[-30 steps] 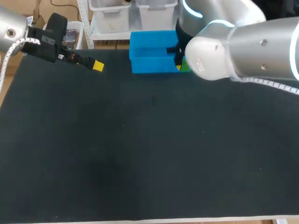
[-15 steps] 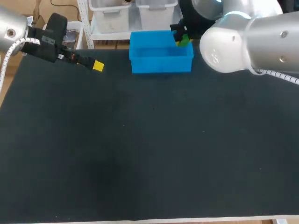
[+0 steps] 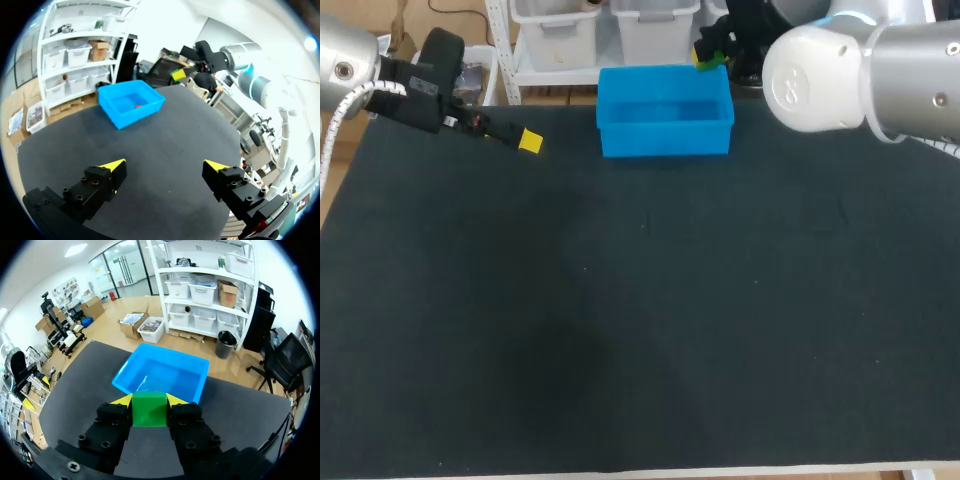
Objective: Use the left arm to pick the red cube and place it into the blue plastic box first, then use the right arm to grasp the green cube and put it into the same blue plastic box after the first action is fully finished.
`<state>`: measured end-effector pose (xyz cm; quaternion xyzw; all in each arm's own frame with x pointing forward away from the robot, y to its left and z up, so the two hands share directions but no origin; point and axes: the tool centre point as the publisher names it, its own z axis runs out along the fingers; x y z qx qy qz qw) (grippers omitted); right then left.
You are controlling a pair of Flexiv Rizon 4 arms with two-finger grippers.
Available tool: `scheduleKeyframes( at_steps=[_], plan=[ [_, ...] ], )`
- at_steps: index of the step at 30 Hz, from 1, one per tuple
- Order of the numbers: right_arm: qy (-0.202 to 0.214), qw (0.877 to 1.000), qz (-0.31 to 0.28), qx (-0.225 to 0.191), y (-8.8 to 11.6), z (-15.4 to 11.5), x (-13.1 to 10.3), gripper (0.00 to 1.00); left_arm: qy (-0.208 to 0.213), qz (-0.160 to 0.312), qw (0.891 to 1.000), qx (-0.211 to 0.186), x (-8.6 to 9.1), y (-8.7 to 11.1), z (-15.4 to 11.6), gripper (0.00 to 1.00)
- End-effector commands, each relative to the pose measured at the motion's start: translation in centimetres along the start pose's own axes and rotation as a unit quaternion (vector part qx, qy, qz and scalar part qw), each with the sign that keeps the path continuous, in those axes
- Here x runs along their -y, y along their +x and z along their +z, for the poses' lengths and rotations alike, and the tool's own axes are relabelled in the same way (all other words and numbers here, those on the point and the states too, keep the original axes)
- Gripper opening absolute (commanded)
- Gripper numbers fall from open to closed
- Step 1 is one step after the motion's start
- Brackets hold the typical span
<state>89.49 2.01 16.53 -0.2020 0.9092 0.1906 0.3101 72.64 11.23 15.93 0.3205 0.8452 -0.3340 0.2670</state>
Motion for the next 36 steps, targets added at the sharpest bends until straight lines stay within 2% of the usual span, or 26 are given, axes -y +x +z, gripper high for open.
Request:
scheduleKeyframes(
  at_steps=[1,16,36],
  plan=[
    [-0.036,0.999,-0.011,0.003,-1.5,1.2,0.5,0.00,0.001,0.001,1.000,0.003,0.0,0.2,0.0,1.00],
    [-0.103,0.994,-0.030,0.032,-4.1,3.4,1.1,0.00,0.001,0.001,1.000,0.003,0.0,0.2,0.0,1.00],
    [-0.147,0.988,-0.045,0.018,-6.3,8.3,3.4,0.00,0.001,0.001,1.000,0.003,0.0,0.2,0.0,1.00]
  ],
)
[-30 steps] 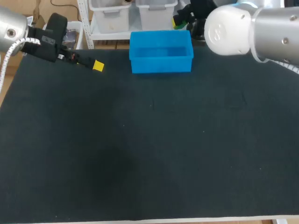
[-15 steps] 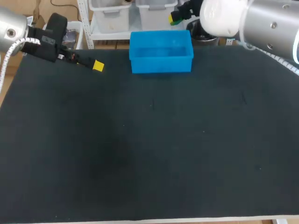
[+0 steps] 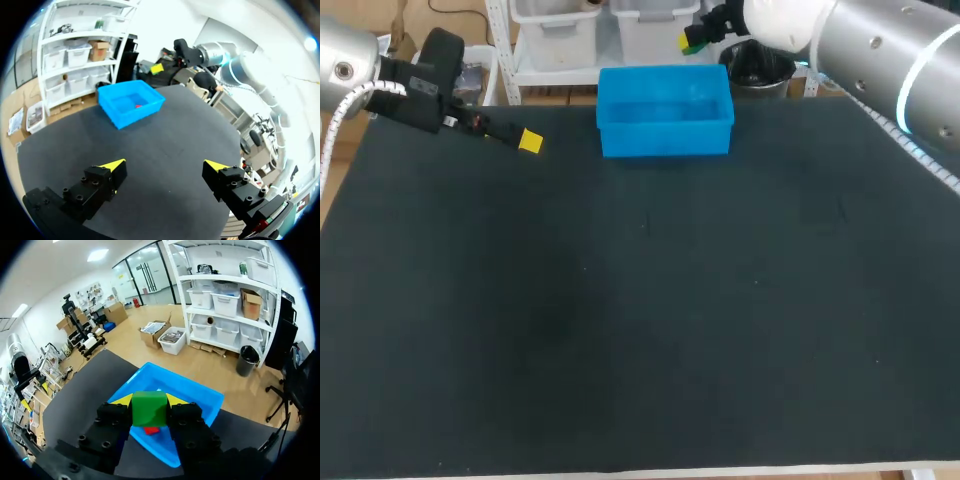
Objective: Use the left arm to pick the red cube and place it into the blue plastic box first, then use the right arm to grasp the green cube and put it into the same blue plastic box after the first action is fully finished.
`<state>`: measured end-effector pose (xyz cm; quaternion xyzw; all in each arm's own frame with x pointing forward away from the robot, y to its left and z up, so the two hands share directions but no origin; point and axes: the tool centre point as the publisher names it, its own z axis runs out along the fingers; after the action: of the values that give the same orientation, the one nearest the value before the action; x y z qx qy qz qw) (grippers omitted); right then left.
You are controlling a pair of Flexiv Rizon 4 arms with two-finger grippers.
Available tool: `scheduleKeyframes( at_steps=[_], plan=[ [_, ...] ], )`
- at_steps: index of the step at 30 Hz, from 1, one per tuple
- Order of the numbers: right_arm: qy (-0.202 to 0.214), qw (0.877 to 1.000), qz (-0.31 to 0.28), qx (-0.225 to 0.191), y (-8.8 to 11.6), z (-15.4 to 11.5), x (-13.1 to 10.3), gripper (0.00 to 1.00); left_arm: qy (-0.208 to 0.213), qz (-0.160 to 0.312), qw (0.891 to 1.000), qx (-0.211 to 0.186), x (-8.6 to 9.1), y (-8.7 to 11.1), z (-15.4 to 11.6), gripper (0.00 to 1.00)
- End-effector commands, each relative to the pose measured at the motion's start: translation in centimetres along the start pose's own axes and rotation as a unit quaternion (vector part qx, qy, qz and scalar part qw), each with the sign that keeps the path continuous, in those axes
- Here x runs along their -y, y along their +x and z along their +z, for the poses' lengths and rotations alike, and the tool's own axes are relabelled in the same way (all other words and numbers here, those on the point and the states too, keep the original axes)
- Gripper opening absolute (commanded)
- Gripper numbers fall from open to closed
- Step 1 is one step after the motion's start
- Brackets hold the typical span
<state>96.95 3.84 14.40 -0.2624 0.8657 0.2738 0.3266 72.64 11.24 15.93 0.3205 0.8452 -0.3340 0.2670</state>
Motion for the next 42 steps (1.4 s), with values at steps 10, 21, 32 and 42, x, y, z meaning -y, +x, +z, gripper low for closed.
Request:
scheduleKeyframes(
  at_steps=[10,21,32,42],
  plan=[
    [-0.056,0.998,-0.006,-0.032,-1.9,3.9,3.0,0.00,0.001,0.001,1.000,0.003,0.0,0.2,0.0,1.00],
    [-0.066,0.997,-0.008,-0.049,-1.2,5.8,3.2,0.00,0.001,0.001,1.000,0.003,0.0,0.2,0.0,1.00],
    [-0.058,0.997,-0.002,-0.043,-1.4,5.5,2.9,1.00,0.001,0.001,1.000,0.003,0.0,0.2,0.0,1.00],
    [-0.028,0.999,-0.025,-0.023,-2.0,2.7,2.3,1.00,0.001,0.001,1.000,0.003,0.0,0.2,0.0,1.00]
  ],
)
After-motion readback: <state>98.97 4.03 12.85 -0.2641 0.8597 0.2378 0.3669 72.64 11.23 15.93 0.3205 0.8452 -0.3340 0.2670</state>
